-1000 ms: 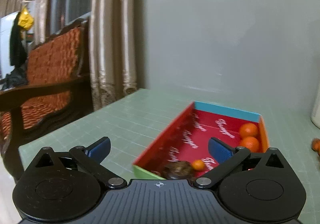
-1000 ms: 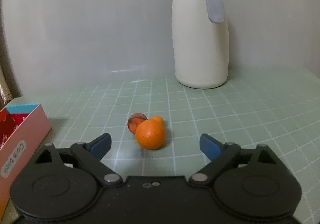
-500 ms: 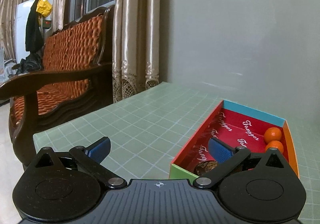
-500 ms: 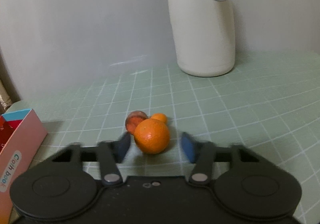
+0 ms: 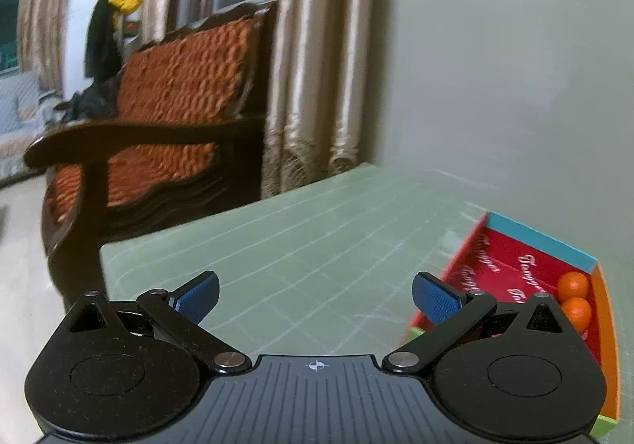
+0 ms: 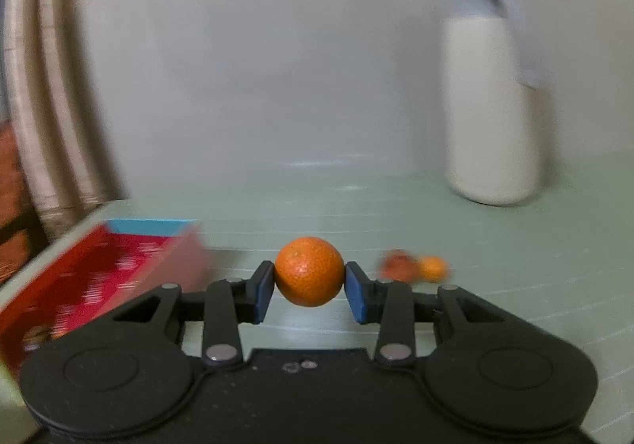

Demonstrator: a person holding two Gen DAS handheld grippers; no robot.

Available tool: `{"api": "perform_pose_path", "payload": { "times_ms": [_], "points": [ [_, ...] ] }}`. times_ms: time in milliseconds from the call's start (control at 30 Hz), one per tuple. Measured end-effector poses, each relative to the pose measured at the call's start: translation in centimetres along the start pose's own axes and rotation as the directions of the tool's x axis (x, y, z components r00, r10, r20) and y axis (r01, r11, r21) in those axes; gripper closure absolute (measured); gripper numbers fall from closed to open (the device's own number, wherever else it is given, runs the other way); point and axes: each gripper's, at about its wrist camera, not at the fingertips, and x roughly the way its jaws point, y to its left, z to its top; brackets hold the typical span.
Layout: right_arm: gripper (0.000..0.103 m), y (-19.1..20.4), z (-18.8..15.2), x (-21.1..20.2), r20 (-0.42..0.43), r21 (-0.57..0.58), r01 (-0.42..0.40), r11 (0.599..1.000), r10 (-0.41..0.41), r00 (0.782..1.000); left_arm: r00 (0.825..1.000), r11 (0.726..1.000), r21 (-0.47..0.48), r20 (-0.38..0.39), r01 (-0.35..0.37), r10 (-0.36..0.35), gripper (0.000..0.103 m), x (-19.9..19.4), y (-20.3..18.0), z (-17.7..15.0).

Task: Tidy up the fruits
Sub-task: 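Carry the mandarin with the right gripper into the red box and release, then move the left tool to the red-orange chunk and close on it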

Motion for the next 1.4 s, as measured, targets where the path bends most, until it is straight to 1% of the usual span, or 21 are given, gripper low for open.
{"api": "perform_pose_path", "payload": {
  "times_ms": [100,233,333,433,567,633,667,700,733,767,800,900,967,1033,1100,1200,1300,1400],
  "points": [
    [0.066,3.2,-0.3,-0.7,0.007,-0.068,-0.103,0.992,0.104,0.995,1.0,1.0,-0.019,-0.007,-0.024,0.024,0.0,0.1,1.2,-0.1],
    [0.066,6.7,-0.8,-1.3,-0.007,-0.143,-0.225,0.964,0.226,0.974,0.999,0.998,-0.014,0.0,-0.054,0.054,0.0,-0.1,2.3,-0.2],
    [0.066,9.1,-1.3,-1.6,-0.029,-0.185,-0.284,0.941,0.284,0.958,0.998,0.997,-0.012,-0.001,-0.07,0.07,0.0,-0.2,3.2,-0.3],
    [0.066,10.6,-1.8,-1.6,-0.056,-0.213,-0.317,0.924,0.313,0.948,0.996,0.996,-0.015,0.007,-0.085,0.086,0.0,-0.5,4.2,-0.3],
    [0.065,12.3,-2.4,-1.7,-0.081,-0.242,-0.323,0.915,0.313,0.946,0.995,0.995,-0.027,-0.003,-0.098,0.098,0.0,-0.4,5.4,-0.3],
    [0.064,12.6,-2.5,-1.8,-0.089,-0.244,-0.328,0.913,0.316,0.945,0.995,0.994,-0.032,-0.004,-0.101,0.101,0.0,-0.3,5.8,-0.2],
    [0.062,12.7,-2.6,-1.9,-0.087,-0.248,-0.327,0.912,0.315,0.945,0.995,0.994,-0.033,-0.003,-0.102,0.102,0.0,-0.3,6.0,-0.2],
    [0.057,12.9,-2.6,-2.0,-0.081,-0.25,-0.326,0.912,0.316,0.945,0.995,0.994,-0.033,-0.001,-0.103,0.103,0.0,-0.4,6.0,-0.2],
    [0.048,12.8,-2.7,-1.8,-0.079,-0.249,-0.329,0.911,0.319,0.944,0.995,0.994,-0.032,0.001,-0.104,0.104,0.0,-0.4,6.0,-0.2],
    [0.043,12.7,-2.6,-2.0,-0.073,-0.249,-0.334,0.909,0.326,0.943,0.995,0.994,-0.03,0.001,-0.103,0.103,0.0,-0.4,6.0,-0.3],
    [0.037,12.6,-2.6,-2.1,-0.06,-0.25,-0.331,0.91,0.327,0.943,0.995,0.995,-0.031,-0.001,-0.099,0.099,0.0,-0.3,5.9,-0.3],
    [0.034,12.2,-2.3,-2.7,-0.017,-0.261,-0.312,0.914,0.319,0.948,0.996,0.996,-0.025,0.003,-0.085,0.085,0.0,-0.3,5.3,-0.4],
    [0.03,11.7,-1.9,-3.1,0.007,-0.257,-0.294,0.92,0.306,0.952,0.997,0.997,-0.009,0.012,-0.072,0.072,0.0,-0.5,4.4,-0.6],
    [0.024,10.9,-1.7,-3.4,0.026,-0.247,-0.272,0.93,0.287,0.957,0.998,0.998,0.014,0.021,-0.053,0.053,0.0,-0.8,3.3,-0.8],
    [0.023,9.9,-1.4,-3.6,0.041,-0.236,-0.243,0.941,0.259,0.965,0.999,0.998,0.04,0.03,-0.038,0.037,0.0,-1.1,2.1,-0.9],
    [0.021,8.0,-1.2,-4.0,0.056,-0.207,-0.194,0.959,0.209,0.976,0.999,0.997,0.077,0.05,-0.012,0.008,0.0,-1.7,0.4,-1.2],
    [0.018,5.9,-1.0,-4.2,0.066,-0.163,-0.128,0.978,0.141,0.988,0.998,0.993,0.111,0.062,0.026,-0.033,0.0,-2.1,-1.6,-1.5],
    [0.015,3.4,-1.0,-4.3,0.07,-0.113,-0.041,0.993,0.05,0.996,0.994,0.988,0.138,0.072,0.067,-0.078,0.0,-2.7,-3.4,-1.7]
  ]
}}
